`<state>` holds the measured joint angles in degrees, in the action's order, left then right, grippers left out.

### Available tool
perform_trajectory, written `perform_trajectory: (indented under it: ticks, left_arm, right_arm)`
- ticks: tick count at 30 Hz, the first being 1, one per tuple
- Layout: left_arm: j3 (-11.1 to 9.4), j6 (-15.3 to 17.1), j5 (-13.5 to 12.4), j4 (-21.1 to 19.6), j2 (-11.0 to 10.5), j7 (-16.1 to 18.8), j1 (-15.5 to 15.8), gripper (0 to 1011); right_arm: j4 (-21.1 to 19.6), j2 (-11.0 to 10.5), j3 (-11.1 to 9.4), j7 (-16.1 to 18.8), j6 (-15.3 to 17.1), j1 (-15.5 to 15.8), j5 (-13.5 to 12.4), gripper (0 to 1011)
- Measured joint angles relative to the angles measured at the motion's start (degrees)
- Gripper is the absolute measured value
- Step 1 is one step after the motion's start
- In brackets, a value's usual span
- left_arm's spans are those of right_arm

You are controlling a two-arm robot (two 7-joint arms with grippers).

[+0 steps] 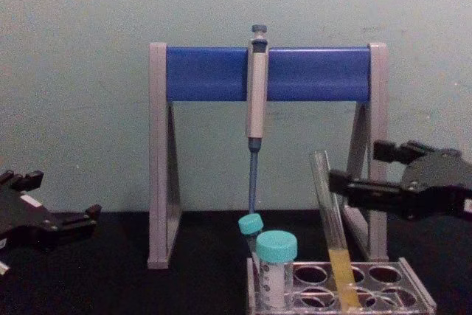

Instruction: Pick up the test tube from the test tube rack, shake it, then place it back into the test tube rack.

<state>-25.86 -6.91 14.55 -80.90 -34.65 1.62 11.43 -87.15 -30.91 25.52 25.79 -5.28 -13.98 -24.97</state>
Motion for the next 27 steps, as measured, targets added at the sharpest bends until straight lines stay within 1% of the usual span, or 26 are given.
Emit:
perform_trajectory:
  ticks: [5,11,21,27]
  left_arm:
    - [0.0,0.0,0.0,0.0,0.0,0.0,0.0,1001]
    - [0.0,0.0,0.0,0.0,0.0,0.0,0.0,1002]
    - [0.0,0.0,0.0,0.0,0.0,0.0,0.0,1001]
    - [0.0,0.0,0.0,0.0,0.0,0.0,0.0,1001]
  right_arm:
    - [0.84,0.94,0.96,1.89,2.56,-1.36,0.45,1000]
    - [1.85,1.93,1.49,3.02,4.98,-2.53,1.51,1000]
    - [3.4,3.48,1.24,3.09,7.38,-3.69,2.72,1000]
    - [4.27,4.13,0.93,2.96,8.12,-3.97,2.96,1000]
